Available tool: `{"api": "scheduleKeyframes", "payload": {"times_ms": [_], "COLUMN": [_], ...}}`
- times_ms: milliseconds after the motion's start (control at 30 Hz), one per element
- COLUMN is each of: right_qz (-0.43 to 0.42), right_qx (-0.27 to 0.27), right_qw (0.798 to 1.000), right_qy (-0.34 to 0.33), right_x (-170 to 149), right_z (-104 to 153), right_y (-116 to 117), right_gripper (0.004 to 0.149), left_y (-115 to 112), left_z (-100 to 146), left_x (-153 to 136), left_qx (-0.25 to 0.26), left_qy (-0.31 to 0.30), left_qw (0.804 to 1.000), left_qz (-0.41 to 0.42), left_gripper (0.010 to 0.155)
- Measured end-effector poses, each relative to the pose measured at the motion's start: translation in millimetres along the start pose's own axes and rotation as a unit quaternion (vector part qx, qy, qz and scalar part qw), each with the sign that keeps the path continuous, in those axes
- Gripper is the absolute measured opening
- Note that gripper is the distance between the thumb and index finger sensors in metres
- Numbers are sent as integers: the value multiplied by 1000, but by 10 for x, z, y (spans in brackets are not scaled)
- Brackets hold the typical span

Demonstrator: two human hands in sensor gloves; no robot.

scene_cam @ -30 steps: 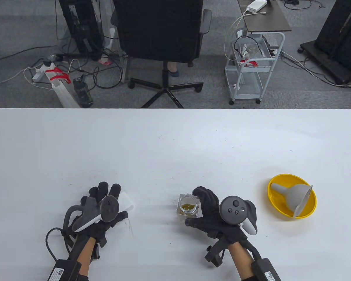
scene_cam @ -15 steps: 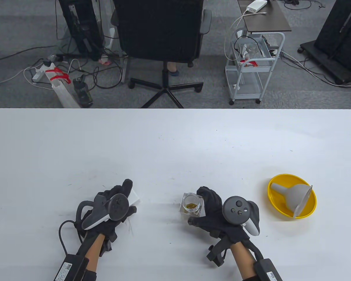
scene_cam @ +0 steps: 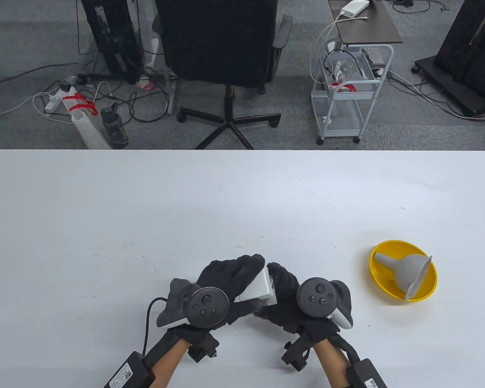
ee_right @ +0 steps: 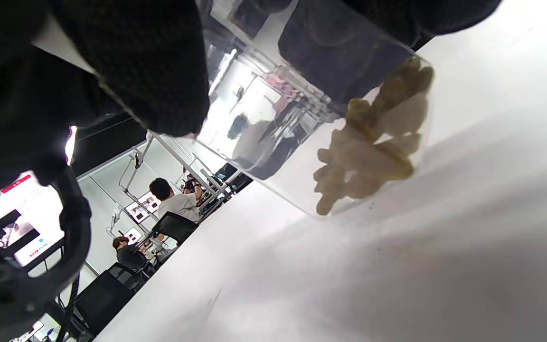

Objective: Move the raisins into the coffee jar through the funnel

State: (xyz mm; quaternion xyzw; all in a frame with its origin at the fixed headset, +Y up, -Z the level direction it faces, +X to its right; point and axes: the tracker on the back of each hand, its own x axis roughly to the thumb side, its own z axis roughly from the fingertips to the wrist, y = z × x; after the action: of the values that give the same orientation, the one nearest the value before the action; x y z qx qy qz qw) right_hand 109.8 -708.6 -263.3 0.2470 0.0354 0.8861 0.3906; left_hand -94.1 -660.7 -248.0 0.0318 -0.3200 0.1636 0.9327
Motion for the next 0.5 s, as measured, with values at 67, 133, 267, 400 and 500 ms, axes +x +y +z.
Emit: {"api": "scheduleKeyframes", "payload": {"times_ms": [67, 133, 267, 400, 500], "right_qz": [18, -2, 13, 40, 39], "right_qx": [0, -6, -36, -57, -56], "right_qw": [1000, 1000, 999, 998, 998], "right_qy": [6, 9, 11, 11, 14], "right_x": [-27, -56, -38, -34, -56], "right_z": [7, 12, 21, 41, 41], "right_y": [-5, -10, -29, -21, -4], "right_gripper": [97, 97, 96, 94, 92], "left_y": [-37, -47, -10, -68, -119], "left_z": [-21, -38, -91, -116, -111], "left_x": [0, -4, 5, -9, -55], "left_qx": [12, 7, 11, 0, -20], "left_qy": [1, 13, 52, 115, 124], "left_qw": [1000, 1000, 999, 993, 992], "left_qz": [10, 23, 2, -17, 9], "left_gripper": [82, 83, 87, 93, 92]}}
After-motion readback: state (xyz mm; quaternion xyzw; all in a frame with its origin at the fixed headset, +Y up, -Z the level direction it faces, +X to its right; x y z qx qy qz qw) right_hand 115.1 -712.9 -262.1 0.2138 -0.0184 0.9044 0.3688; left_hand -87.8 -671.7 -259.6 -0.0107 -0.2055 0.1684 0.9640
